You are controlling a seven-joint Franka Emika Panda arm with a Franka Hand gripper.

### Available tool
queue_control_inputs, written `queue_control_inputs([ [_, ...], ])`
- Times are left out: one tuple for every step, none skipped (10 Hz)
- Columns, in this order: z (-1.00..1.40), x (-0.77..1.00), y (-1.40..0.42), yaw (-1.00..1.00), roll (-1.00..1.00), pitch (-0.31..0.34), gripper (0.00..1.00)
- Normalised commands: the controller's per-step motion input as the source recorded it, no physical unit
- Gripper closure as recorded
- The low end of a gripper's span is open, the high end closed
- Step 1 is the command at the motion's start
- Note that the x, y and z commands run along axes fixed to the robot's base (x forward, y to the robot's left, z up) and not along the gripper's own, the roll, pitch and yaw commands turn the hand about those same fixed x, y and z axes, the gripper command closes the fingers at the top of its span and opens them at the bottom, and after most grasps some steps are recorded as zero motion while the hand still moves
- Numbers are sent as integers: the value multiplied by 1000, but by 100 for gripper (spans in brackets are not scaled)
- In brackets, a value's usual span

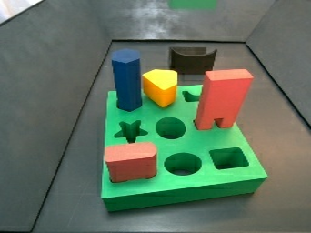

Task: Pick up the arch object. Move up. Rotate the arch object. Move to above the board. Insert the arch object.
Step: Insert the arch object.

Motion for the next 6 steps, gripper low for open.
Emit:
queue_control_inputs([
  [-414, 1000, -89, 0, 0, 0, 100],
  [-394, 1000, -60, 0, 0, 0, 100],
  [-391, 1000, 40, 0, -21, -3, 100],
  [-377, 1000, 240, 26, -34, -83, 100],
  [-291, 720, 251, 160, 39, -171, 100],
  [-97, 717, 163, 177, 159, -146, 100],
])
